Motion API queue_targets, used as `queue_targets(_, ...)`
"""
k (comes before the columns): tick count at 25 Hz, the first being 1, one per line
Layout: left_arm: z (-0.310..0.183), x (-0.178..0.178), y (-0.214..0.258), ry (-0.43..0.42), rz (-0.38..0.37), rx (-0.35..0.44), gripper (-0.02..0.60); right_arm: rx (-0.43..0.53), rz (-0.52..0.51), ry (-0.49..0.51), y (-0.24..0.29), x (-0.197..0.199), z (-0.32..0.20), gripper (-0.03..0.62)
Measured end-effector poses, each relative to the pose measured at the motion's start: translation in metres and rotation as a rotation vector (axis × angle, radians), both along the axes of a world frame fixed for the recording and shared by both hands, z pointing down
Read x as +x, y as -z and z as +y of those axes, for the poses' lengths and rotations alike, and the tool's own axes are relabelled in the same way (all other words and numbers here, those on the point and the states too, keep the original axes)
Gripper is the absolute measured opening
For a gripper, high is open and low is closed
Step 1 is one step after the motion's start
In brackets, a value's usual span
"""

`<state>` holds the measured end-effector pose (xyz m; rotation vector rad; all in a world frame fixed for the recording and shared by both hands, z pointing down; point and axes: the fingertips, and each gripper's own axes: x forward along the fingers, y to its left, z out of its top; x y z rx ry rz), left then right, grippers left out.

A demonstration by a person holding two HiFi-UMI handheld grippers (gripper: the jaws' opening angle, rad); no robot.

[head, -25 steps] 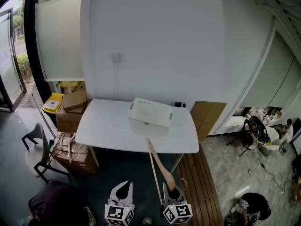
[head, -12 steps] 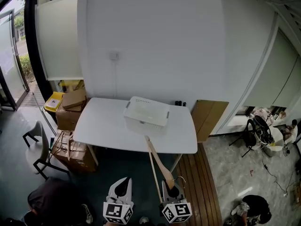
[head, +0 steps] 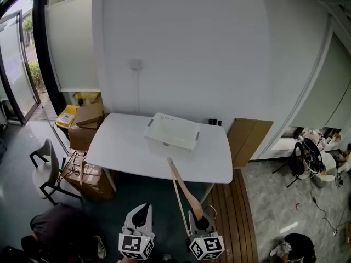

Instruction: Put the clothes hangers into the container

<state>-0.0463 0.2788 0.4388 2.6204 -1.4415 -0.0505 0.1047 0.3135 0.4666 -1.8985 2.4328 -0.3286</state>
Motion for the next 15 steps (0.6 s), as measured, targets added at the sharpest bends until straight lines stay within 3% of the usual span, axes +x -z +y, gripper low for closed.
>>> queue_targets(15, -0.125, 0.006, -0.016, -0.051, 0.005, 0.008, 0.003, 0.000, 0.029, -0.025, -0.007, -0.003, -0.109, 0.058)
